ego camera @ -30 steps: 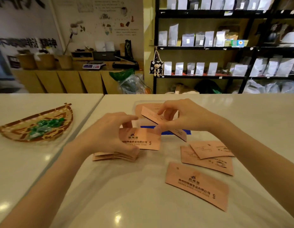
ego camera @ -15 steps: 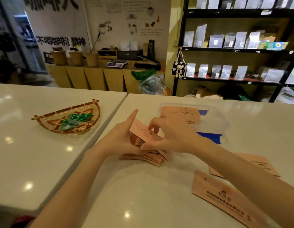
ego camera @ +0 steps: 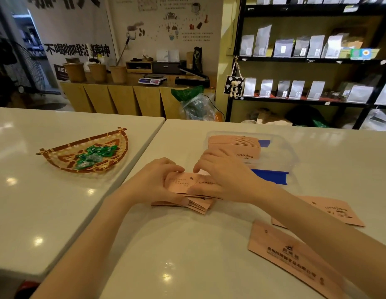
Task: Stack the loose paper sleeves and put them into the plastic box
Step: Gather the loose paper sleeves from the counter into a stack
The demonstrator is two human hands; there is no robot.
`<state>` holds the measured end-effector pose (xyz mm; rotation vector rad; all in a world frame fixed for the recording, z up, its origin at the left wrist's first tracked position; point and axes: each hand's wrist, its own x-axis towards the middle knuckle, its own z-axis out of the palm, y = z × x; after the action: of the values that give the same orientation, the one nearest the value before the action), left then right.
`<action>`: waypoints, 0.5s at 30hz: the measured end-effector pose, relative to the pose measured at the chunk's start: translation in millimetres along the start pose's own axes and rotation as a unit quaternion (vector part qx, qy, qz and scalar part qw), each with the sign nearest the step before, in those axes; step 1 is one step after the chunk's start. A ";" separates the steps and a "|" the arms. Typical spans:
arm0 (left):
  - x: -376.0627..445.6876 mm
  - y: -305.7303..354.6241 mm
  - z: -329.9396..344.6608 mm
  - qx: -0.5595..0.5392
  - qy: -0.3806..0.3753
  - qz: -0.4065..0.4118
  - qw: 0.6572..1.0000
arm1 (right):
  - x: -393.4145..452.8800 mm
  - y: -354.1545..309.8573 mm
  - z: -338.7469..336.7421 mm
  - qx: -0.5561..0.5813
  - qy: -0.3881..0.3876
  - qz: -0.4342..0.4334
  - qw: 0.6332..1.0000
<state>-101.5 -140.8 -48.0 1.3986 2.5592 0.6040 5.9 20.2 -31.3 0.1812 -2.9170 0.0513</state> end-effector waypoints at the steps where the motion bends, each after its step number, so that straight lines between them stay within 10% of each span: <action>1: 1.1 1.7 0.0 0.003 -0.004 0.000 1.000 | -3.0 2.8 -3.8 0.014 0.010 0.003 1.000; 9: 8.3 69.5 3.0 0.017 0.055 0.120 0.991 | -50.8 38.3 -32.0 0.108 0.053 0.054 0.991; 15: 18.8 135.1 25.3 0.069 -0.081 0.246 0.963 | -106.0 70.5 -48.1 0.161 0.009 0.188 0.969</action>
<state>0.3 -53.5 -12.9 2.0625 2.1636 0.3553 110.0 104.9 -9.0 -0.3234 -2.8621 0.5849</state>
